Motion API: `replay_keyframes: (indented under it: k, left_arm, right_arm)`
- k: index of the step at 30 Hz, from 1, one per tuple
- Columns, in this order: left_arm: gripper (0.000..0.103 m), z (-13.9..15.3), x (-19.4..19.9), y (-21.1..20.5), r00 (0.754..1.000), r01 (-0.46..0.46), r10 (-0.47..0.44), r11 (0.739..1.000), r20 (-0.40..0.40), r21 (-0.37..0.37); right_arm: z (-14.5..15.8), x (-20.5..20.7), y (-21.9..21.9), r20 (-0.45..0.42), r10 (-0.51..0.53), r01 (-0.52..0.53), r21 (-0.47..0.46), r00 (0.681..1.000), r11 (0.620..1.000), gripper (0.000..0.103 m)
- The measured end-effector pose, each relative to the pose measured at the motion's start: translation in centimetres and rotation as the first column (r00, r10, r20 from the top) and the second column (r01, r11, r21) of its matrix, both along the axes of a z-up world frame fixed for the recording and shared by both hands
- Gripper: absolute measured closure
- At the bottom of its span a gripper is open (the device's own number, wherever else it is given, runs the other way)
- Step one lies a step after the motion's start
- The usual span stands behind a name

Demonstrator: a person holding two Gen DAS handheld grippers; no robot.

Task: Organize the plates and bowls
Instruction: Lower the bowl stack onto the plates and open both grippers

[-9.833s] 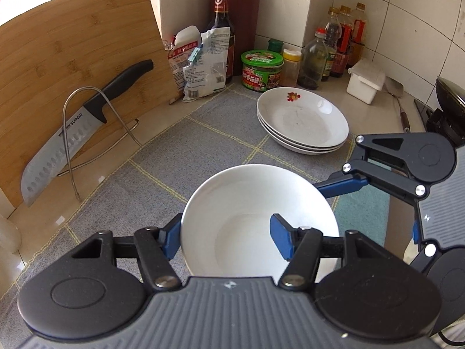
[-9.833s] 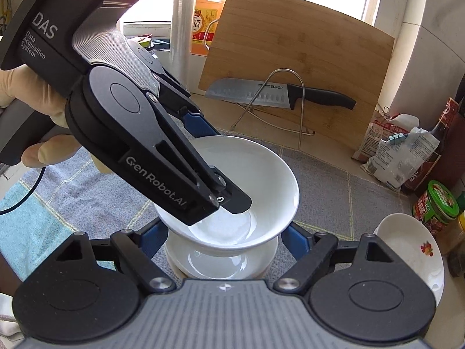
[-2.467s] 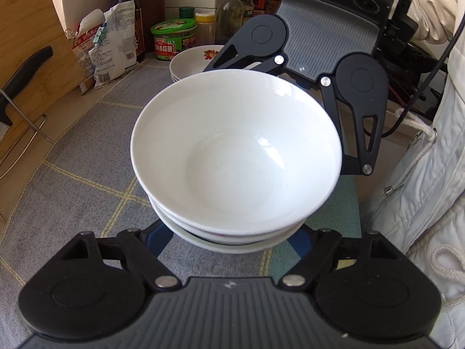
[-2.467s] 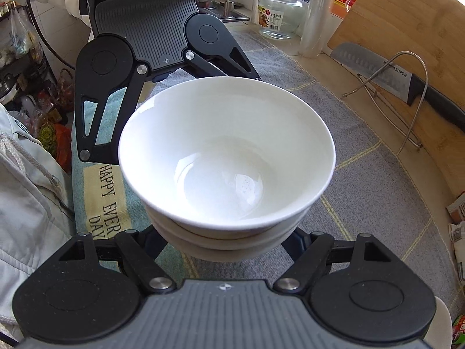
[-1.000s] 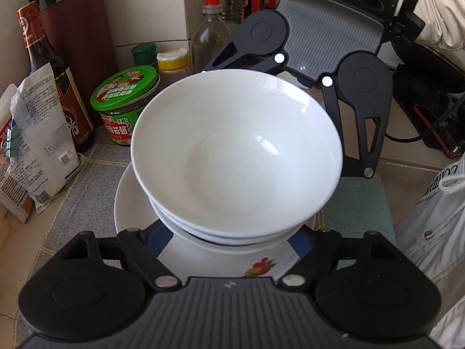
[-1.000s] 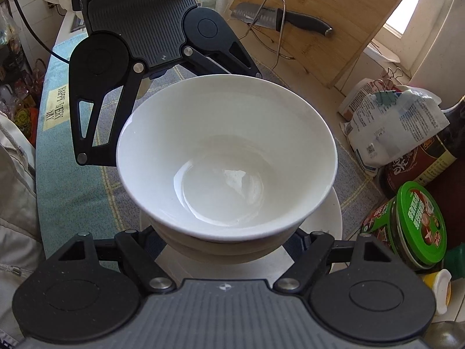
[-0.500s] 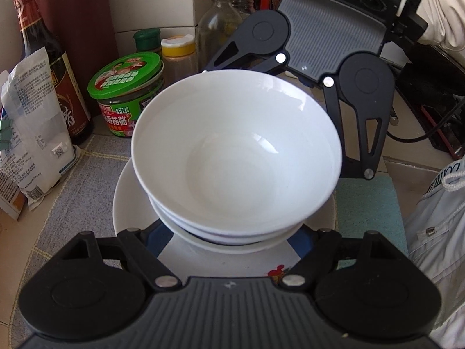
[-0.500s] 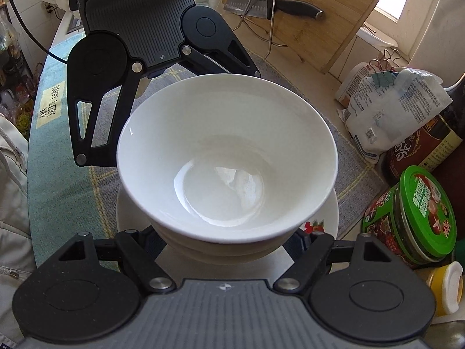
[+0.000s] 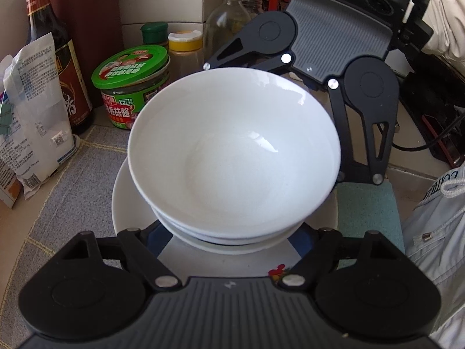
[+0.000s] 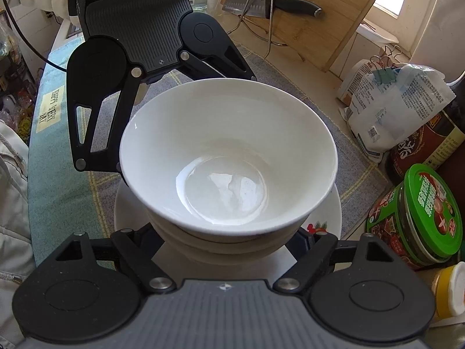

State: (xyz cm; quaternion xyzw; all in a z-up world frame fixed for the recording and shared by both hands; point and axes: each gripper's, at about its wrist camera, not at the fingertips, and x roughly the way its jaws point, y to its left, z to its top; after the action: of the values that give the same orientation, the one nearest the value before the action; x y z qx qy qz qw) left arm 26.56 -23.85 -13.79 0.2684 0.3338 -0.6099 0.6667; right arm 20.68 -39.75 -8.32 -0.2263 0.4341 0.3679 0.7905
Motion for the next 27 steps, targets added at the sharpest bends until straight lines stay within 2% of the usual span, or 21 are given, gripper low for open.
replay_keyframes:
  k: [4,10,14,17,20,22,23,25,27]
  left_arm:
    - [0.007,0.3,-1.0,0.2,0.997,0.004,-0.003,1.000,0.078,-0.013]
    - [0.006,0.8,-1.5,1.7,0.995,-0.061,0.065,0.997,0.073,-0.050]
    - [0.005,1.7,-2.8,3.1,0.984,-0.117,0.129,0.988,0.127,-0.102]
    - [0.001,2.6,-4.0,4.6,0.966,-0.166,0.194,0.972,0.172,-0.167]
    - [0.001,3.1,-4.9,6.1,0.962,-0.195,0.228,0.959,0.148,-0.204]
    - [0.001,3.1,-5.5,6.9,0.952,-0.235,0.268,0.950,0.150,-0.206]
    - [0.001,3.0,-5.8,7.5,0.955,-0.236,0.267,0.948,0.132,-0.211]
    - [0.001,2.8,-6.3,8.8,0.956,-0.256,0.283,0.934,0.077,-0.248]
    - [0.001,2.8,-6.8,10.2,0.948,-0.288,0.315,0.917,0.055,-0.277]
  right_arm:
    - [0.6,-0.1,0.0,0.021,-0.010,0.010,0.011,1.000,1.000,0.000]
    - [0.5,-0.6,0.0,0.025,-0.038,0.038,-0.009,0.999,0.999,0.000]
    - [0.9,-1.3,0.3,0.041,-0.079,0.080,-0.028,0.996,0.996,0.000]
    - [1.5,-2.3,0.9,0.062,-0.115,0.118,-0.044,0.991,0.992,0.000]
    - [2.3,-3.6,1.8,0.075,-0.154,0.159,-0.067,0.985,0.985,0.000]
    - [2.6,-4.4,2.6,0.092,-0.190,0.198,-0.094,0.977,0.976,0.000]
    - [2.8,-4.9,3.1,0.100,-0.215,0.226,-0.107,0.971,0.968,0.000]
    - [3.1,-5.7,4.1,0.107,-0.280,0.293,-0.124,0.954,0.948,0.000]
    - [3.6,-6.5,5.2,0.120,-0.365,0.379,-0.132,0.923,0.916,0.000]
